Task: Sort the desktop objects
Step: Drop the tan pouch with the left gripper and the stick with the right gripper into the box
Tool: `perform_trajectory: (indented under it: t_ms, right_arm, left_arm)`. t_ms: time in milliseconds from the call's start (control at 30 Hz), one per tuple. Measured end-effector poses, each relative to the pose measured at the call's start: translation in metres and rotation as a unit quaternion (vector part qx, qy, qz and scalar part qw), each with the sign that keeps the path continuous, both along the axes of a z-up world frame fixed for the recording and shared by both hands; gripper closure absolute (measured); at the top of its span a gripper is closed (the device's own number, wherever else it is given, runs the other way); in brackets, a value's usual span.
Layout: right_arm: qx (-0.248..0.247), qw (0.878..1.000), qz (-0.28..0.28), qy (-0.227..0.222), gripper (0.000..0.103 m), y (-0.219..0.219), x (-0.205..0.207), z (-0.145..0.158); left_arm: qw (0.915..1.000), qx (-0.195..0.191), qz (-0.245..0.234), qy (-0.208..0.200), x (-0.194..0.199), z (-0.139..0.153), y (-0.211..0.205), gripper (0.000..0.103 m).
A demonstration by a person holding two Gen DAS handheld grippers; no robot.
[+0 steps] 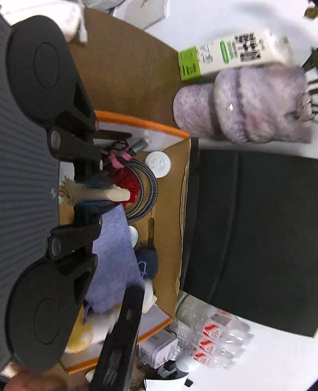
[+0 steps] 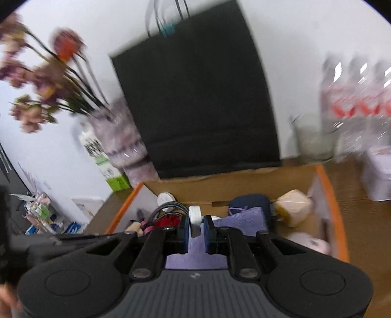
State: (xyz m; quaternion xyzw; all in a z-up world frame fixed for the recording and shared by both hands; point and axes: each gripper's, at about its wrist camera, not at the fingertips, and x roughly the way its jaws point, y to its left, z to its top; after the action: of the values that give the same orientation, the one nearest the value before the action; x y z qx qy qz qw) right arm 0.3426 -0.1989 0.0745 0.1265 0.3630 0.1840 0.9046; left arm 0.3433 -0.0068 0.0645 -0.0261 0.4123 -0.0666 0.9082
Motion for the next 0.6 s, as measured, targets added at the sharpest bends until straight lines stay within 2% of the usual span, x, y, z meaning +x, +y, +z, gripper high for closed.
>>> perform_trajectory:
  t_ms: [33,67,100,133,200,267,367,467,600]
  right_arm:
    - [0.000,1.000,-0.004,0.011,0.088,0.004,0.013,-0.007]
    - [0.001,1.000,-0.008,0.016,0.088,0.010,0.025,-0.012]
    - [0.002,1.000,-0.008,0.019,0.086,0.015,0.035,-0.017]
    - [0.005,1.000,-0.006,0.026,0.076,0.017,0.044,-0.021]
    - [0.012,0.999,0.001,0.032,0.071,0.020,0.052,-0.023]
    - [0.011,1.000,0.002,0.015,0.071,0.019,0.047,-0.017]
    - [-0.003,1.000,-0.007,0.006,0.070,0.012,0.034,-0.007]
    - [-0.042,0.999,-0.013,0.001,0.070,0.009,0.017,0.001]
    - [-0.086,0.996,-0.020,-0.021,0.068,0.002,-0.022,0.017]
  left_arm:
    - [1.0000,0.003,-0.007,-0.005,0.004,-0.003,-0.001,0.079]
    - [0.9998,0.009,-0.014,-0.010,0.007,-0.004,-0.002,0.065]
    - [0.9995,0.021,-0.018,-0.016,0.009,-0.004,-0.003,0.060]
    - [0.9992,0.029,-0.015,-0.024,0.011,-0.002,-0.003,0.058]
    - [0.9988,0.031,-0.019,-0.032,0.010,0.004,0.000,0.057]
    - [0.9987,0.027,-0.021,-0.037,0.010,0.011,0.004,0.050]
    - [0.9985,0.031,0.005,-0.046,0.009,0.022,0.011,0.043]
    - [0.9988,0.022,0.026,-0.036,0.001,0.029,0.016,0.036]
    - [0.9980,0.037,0.039,-0.033,-0.027,0.035,0.016,0.030]
